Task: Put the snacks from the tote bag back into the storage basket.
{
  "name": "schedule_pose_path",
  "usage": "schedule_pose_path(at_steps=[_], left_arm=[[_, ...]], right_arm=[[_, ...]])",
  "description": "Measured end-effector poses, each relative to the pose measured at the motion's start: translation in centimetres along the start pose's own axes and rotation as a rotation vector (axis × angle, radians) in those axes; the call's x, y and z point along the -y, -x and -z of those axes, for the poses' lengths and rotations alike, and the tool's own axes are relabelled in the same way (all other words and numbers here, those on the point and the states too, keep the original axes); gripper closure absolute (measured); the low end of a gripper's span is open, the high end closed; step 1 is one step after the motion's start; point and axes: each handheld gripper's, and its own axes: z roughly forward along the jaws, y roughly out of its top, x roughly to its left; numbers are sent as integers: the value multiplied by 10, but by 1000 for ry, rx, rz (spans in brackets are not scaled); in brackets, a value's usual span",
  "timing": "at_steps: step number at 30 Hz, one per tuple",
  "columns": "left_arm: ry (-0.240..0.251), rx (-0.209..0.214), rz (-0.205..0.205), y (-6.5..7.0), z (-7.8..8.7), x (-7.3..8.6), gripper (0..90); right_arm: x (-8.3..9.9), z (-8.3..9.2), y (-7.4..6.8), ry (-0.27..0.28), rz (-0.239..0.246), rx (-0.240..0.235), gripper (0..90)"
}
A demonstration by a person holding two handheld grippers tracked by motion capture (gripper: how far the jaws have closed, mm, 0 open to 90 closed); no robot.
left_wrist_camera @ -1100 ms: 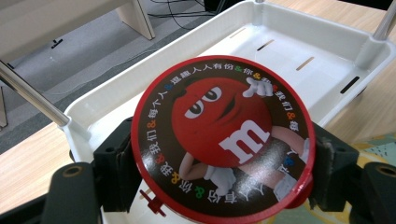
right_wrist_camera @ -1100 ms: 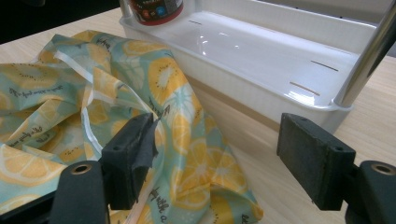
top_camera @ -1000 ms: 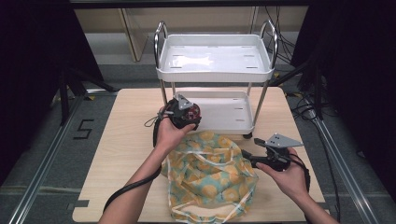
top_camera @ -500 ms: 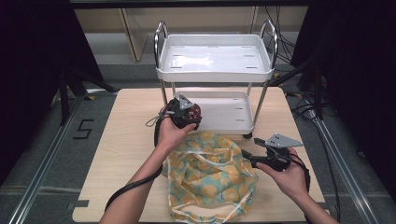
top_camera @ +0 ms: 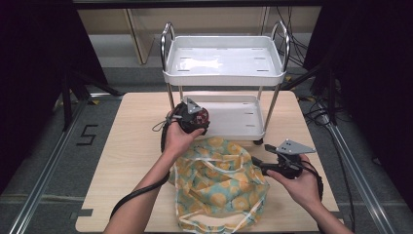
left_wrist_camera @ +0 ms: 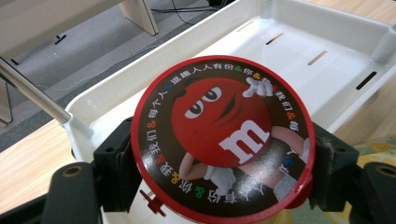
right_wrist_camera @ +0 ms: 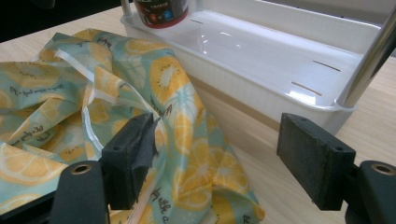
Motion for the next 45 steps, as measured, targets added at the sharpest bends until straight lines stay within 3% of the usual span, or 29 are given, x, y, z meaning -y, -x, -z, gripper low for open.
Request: schedule_pose_path(at_steps=[1, 3, 4, 5, 11, 13, 15, 18, 23, 26, 33, 39, 45], left_arm=[[-2, -1, -2, 0, 0, 0, 253], [-1, -4, -1, 0, -2, 0, 253], [13, -5, 21, 1, -3, 1, 253], [11, -16, 7, 0, -3, 1, 253], [-4, -12, 17, 2, -5, 2, 253], [-1, -24, -3, 0, -7, 2, 253], [-7, -5, 7, 1, -7, 3, 253], [-9, -19, 5, 1, -9, 3, 253], [10, -19, 8, 1, -12, 3, 253], [7, -12, 19, 2, -13, 3, 253], [-16, -27, -3, 0, -14, 4, 253], [-5, -7, 14, 1, -17, 5, 253], [-21, -17, 18, 1, -17, 5, 253]], right_arm=[[0, -1, 1, 9, 18, 2, 290], [0, 0, 1, 3, 6, -1, 290], [0, 0, 1, 1, 7, 1, 290], [0, 0, 1, 2, 8, 1, 290], [0, 0, 1, 2, 9, 2, 290], [0, 0, 1, 1, 7, 0, 290], [0, 0, 1, 0, 7, -1, 290], [1, -3, 0, 24, 15, 6, 290], [1, -2, 0, 20, 13, 5, 290], [1, -1, 0, 13, 5, 4, 290], [1, -2, 0, 17, 16, 6, 290], [1, -2, 0, 20, 16, 7, 290], [1, -2, -1, 19, 7, 5, 290]])
